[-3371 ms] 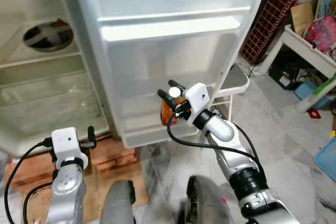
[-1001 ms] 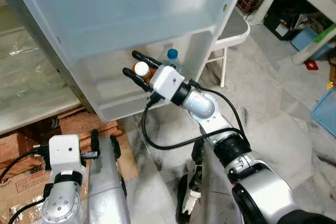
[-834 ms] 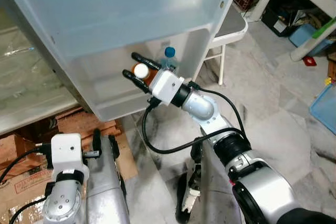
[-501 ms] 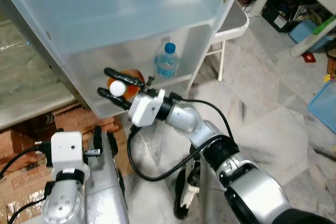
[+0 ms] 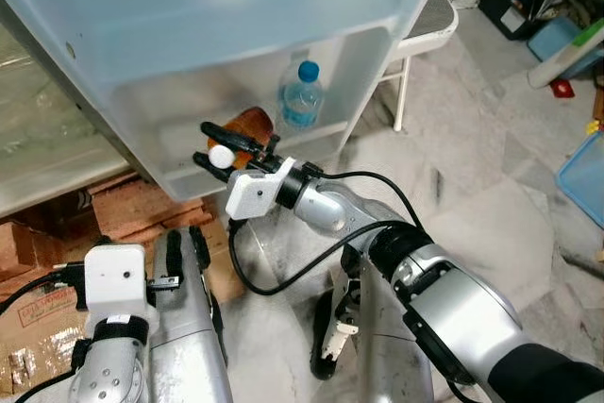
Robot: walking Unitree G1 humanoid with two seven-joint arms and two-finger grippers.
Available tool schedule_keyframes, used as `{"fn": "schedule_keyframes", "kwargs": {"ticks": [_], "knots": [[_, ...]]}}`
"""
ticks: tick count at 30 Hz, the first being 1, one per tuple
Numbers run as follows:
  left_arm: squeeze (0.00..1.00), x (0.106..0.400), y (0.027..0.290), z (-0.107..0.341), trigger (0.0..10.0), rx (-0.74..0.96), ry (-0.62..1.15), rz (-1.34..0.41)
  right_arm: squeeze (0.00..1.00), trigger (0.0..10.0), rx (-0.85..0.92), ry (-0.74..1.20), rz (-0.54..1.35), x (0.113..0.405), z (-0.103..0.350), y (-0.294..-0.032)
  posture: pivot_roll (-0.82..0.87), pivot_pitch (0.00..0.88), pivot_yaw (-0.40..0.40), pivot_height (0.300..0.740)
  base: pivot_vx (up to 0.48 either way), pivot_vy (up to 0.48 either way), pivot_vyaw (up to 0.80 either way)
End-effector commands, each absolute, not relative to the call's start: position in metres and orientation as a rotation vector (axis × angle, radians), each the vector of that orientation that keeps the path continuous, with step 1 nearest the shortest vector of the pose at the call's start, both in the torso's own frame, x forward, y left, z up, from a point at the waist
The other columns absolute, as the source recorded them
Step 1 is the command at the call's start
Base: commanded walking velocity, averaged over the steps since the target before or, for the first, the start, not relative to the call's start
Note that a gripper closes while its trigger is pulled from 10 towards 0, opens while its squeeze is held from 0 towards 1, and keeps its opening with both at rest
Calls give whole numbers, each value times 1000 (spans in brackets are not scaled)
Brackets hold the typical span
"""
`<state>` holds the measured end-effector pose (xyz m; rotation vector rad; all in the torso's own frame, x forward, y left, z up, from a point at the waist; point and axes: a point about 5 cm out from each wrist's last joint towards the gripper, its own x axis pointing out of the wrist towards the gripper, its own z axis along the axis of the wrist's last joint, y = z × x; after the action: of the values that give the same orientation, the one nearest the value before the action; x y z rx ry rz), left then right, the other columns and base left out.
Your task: Restocking fridge
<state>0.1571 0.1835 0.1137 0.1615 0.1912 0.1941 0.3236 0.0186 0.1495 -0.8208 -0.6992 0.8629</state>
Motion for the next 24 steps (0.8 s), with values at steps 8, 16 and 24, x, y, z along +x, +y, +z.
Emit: {"fn": "schedule_keyframes", "kwargs": {"ticks": [8,16,24], "knots": [[0,148,185,118,10000,175,211,200,0,10000,-921,-607,792,326,129,20,348,415,-102,515,0,0,0],[0,148,185,118,10000,173,220,196,0,10000,-1014,-525,567,354,138,-13,341,416,-99,515,0,0,0],[0,149,187,118,10000,171,227,197,0,10000,-1058,-470,409,374,153,-45,340,412,-95,515,0,0,0]]}}
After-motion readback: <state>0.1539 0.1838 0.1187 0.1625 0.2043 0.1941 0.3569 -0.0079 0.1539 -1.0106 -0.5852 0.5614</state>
